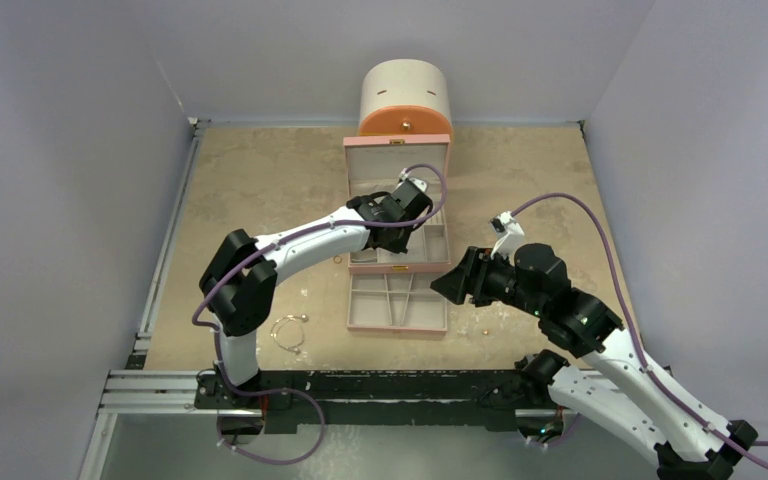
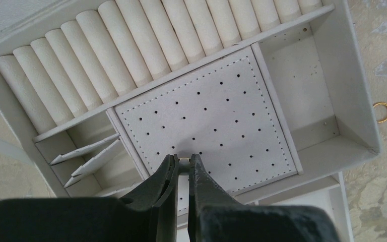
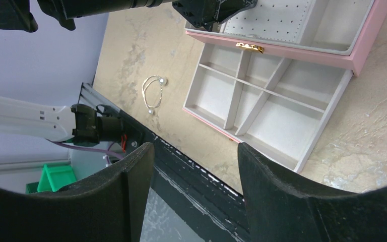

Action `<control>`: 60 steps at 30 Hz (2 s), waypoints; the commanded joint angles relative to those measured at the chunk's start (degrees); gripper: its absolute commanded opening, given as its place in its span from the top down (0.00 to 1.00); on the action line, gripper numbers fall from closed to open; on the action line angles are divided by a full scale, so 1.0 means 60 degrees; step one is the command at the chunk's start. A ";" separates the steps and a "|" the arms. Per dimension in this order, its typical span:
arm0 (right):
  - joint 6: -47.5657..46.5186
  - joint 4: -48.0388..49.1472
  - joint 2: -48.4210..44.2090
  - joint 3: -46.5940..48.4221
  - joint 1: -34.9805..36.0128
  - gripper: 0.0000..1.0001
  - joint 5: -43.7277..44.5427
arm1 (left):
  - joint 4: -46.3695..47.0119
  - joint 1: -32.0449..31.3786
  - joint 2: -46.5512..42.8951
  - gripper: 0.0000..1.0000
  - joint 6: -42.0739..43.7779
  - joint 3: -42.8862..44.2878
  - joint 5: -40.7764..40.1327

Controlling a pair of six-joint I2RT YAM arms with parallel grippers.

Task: Organize the mixed jewelry
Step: Place the jewelry in the jewelry box.

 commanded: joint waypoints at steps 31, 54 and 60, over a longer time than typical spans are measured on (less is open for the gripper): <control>-0.0098 0.0476 0.0151 -0.0010 0.0049 0.35 -0.0184 | 0.0032 0.0070 0.0012 1.00 0.0100 0.0096 -0.0111; -0.0074 0.0432 0.0104 -0.0040 0.0043 0.35 -0.0171 | -0.0149 0.0071 0.0259 1.00 0.0099 0.0162 -0.0605; -0.0054 0.0417 0.0115 -0.0058 0.0046 0.35 -0.0169 | -0.0242 0.0068 0.0323 1.00 0.0085 0.0203 -0.0785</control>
